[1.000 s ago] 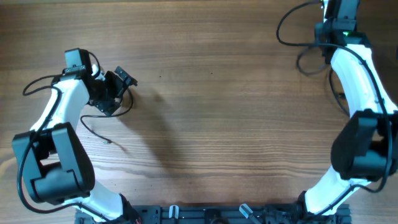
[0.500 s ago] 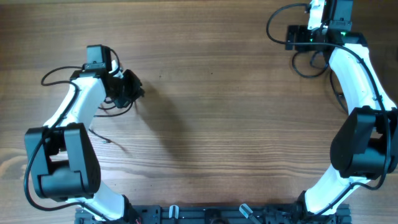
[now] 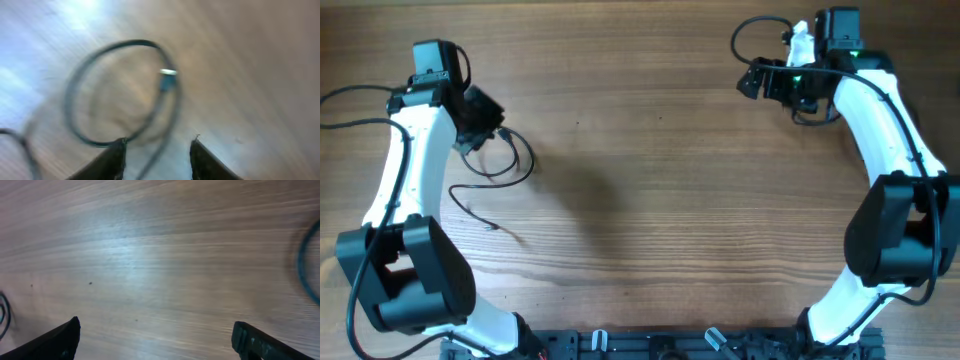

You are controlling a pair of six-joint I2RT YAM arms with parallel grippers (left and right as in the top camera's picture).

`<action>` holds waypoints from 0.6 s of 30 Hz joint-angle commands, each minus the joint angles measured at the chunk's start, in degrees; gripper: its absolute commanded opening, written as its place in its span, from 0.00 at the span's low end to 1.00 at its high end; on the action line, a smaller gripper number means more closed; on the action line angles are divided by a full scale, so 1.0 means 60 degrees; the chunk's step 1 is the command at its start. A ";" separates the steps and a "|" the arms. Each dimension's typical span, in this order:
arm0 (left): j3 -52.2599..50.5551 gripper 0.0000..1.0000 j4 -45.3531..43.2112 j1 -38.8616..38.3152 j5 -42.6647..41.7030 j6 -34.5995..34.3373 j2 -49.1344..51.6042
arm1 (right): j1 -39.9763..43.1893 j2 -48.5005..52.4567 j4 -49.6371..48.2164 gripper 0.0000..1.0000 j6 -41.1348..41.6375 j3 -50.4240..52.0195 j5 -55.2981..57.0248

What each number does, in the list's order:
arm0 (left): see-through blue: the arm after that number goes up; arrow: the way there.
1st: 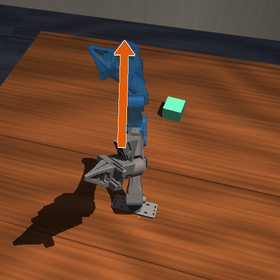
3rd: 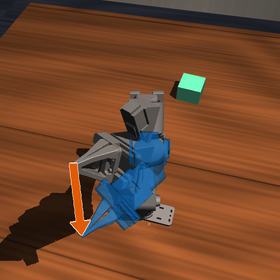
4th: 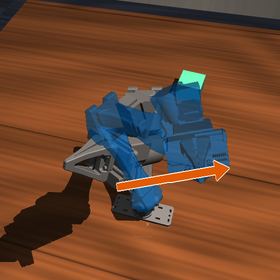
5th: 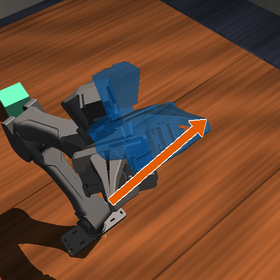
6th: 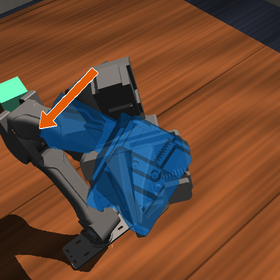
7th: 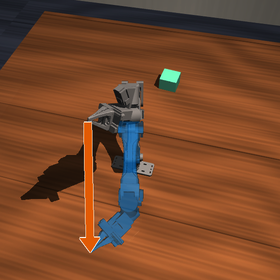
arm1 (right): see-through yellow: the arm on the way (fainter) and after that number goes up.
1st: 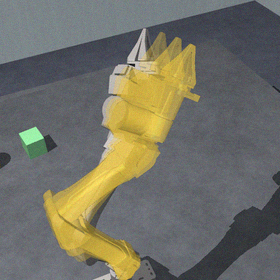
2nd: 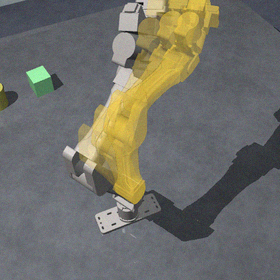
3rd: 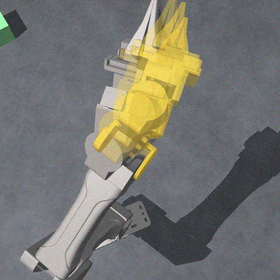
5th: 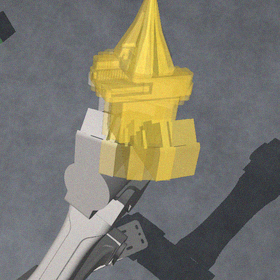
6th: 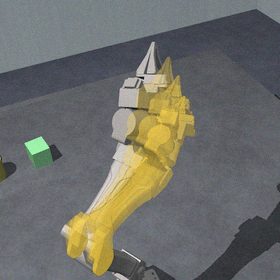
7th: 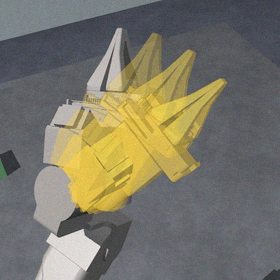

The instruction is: Untangle cables

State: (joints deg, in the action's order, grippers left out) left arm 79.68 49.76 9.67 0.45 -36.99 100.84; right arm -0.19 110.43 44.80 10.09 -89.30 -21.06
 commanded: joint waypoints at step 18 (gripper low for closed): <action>-0.0495 0.06 -0.1147 -0.0302 -0.7471 0.2390 0.2091 | -0.1541 0.0135 0.0820 1.00 0.0095 0.0153 -0.0368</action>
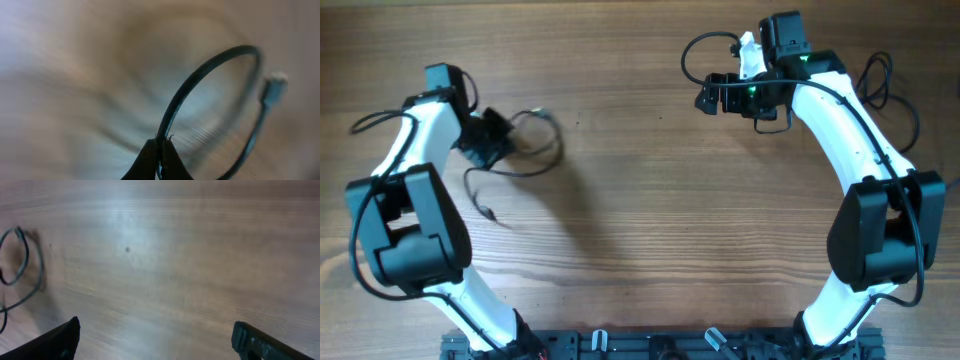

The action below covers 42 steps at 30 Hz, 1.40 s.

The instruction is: Untangle cables

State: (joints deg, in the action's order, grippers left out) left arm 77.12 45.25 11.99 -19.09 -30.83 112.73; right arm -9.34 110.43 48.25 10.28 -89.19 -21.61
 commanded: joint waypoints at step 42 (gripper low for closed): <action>-0.0648 0.45 0.0335 -0.1854 -0.0637 0.0270 -0.1410 | -0.3646 0.1792 -0.4178 1.00 -0.2718 0.0135 -0.2379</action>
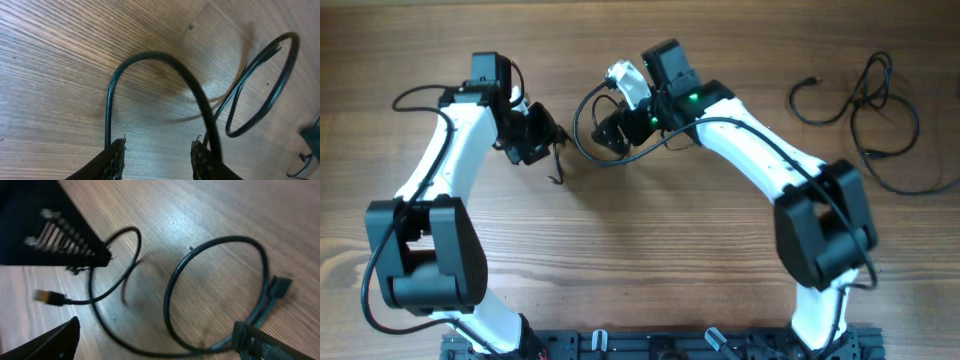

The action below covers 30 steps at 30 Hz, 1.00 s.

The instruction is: Untangle cables

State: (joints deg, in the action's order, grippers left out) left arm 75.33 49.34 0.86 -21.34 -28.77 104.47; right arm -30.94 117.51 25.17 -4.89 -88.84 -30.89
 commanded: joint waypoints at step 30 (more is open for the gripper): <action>-0.0386 0.41 -0.1552 -0.1348 -0.0284 -0.0648 -0.0033 | -0.0055 0.1887 -0.0539 0.46 -0.0586 0.0076 -0.6430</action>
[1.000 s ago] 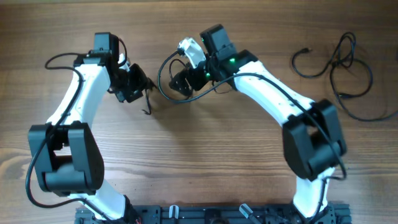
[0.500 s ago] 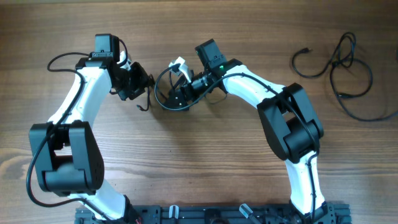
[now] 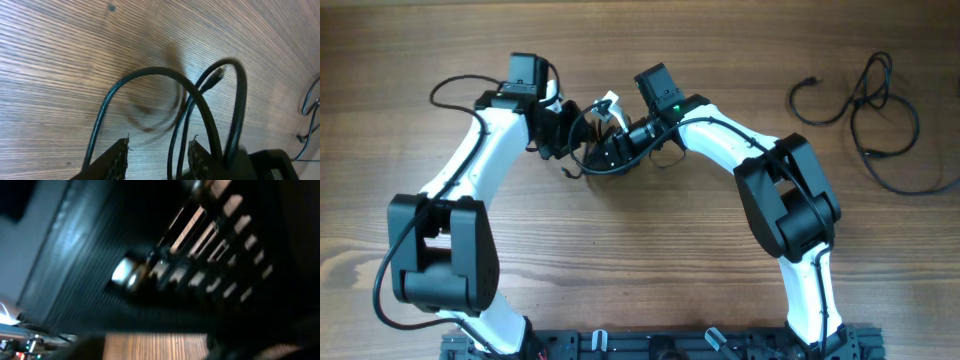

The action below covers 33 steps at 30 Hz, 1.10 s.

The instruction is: Untangle cables

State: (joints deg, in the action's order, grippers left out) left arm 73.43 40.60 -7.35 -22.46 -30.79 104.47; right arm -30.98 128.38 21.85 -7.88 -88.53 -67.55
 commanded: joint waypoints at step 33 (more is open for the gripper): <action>0.0127 0.89 0.0645 0.2138 -0.1249 0.0346 -0.0321 | 0.4357 -0.4357 0.7490 0.04 0.2095 0.0576 1.3358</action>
State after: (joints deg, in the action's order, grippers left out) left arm 73.56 44.36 5.56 -29.91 -29.82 104.25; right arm -8.10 99.63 68.42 3.88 -86.48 10.61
